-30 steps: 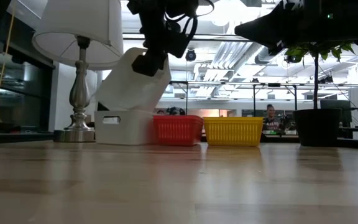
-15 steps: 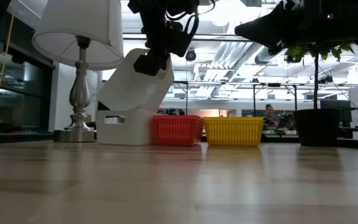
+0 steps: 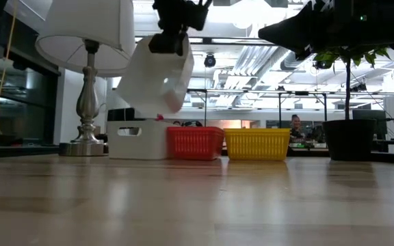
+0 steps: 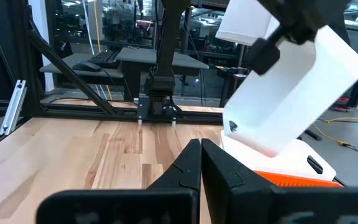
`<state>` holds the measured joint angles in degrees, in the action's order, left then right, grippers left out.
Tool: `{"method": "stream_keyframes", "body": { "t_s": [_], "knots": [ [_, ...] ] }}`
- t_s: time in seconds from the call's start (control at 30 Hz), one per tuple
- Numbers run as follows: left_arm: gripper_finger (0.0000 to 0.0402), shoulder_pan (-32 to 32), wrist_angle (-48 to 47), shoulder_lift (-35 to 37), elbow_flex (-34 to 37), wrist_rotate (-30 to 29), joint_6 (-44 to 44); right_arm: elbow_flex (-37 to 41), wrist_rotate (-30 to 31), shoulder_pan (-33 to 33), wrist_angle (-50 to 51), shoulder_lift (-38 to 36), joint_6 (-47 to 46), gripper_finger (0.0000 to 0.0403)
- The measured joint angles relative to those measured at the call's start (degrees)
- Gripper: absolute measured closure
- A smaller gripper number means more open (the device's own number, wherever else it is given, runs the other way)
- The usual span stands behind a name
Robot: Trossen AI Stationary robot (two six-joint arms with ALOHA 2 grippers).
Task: Stack baskets by color
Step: Stack the bottom left white bin on the top white bin
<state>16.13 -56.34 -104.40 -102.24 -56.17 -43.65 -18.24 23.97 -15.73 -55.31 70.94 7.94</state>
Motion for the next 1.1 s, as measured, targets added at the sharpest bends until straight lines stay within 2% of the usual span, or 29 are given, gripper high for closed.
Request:
{"method": "stream_keyframes", "body": {
  "t_s": [0.23,0.33,0.4,0.63,1.1],
  "knots": [
    [0.0401,2.9,-8.5,0.0,-2.2,4.3,3.9,0.0,0.0,0.0,0.0,0.0,0.0,0.0403],
    [0.0401,4.6,-10.8,-0.1,-1.7,8.0,6.8,0.0,0.0,0.0,0.0,0.0,0.0,0.0403],
    [0.0401,5.6,-10.7,-0.1,-1.7,11.0,8.6,0.0,0.0,0.0,0.0,0.0,0.0,0.0403],
    [0.0401,7.7,-10.8,-0.1,-1.7,16.1,8.6,0.0,0.1,0.0,0.0,0.0,0.0,0.0403],
    [0.0401,9.4,-11.1,-4.6,-1.6,16.9,6.3,0.0,0.1,0.0,0.0,0.0,0.0,0.0403]
  ]
}}
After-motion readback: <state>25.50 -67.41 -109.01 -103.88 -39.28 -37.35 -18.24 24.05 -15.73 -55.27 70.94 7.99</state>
